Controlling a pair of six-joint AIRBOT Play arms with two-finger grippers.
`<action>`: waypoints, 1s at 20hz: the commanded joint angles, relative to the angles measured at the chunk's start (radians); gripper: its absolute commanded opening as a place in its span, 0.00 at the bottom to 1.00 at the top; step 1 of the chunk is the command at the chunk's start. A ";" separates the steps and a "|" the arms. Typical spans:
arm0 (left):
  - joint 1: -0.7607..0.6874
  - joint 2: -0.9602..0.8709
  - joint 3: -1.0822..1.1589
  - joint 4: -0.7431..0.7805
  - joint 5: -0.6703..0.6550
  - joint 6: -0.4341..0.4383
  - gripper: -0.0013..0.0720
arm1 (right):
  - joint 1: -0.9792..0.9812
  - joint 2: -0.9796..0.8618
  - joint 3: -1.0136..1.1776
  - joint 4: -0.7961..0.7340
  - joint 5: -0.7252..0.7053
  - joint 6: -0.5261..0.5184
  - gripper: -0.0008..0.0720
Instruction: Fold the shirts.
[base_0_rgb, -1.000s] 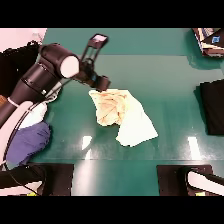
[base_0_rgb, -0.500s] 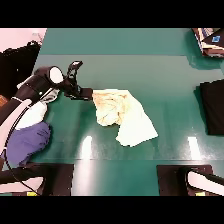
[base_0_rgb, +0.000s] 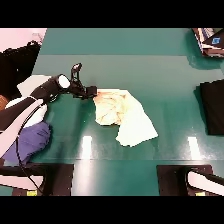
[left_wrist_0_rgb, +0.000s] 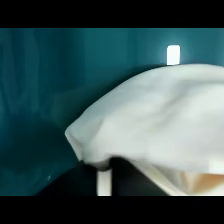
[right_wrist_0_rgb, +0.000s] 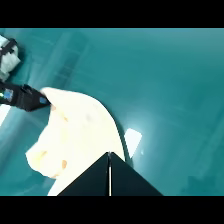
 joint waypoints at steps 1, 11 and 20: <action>0.002 -0.013 0.039 0.031 0.027 0.002 0.05 | 0.011 0.014 -0.057 -0.112 0.069 0.001 0.03; 0.002 -0.013 0.248 0.136 -0.171 0.080 0.06 | 0.032 0.127 -1.054 -0.159 -0.182 -0.034 0.61; 0.002 -0.013 0.248 0.137 -0.236 0.080 0.06 | 0.218 -0.060 -1.214 -0.073 -0.388 -0.124 0.44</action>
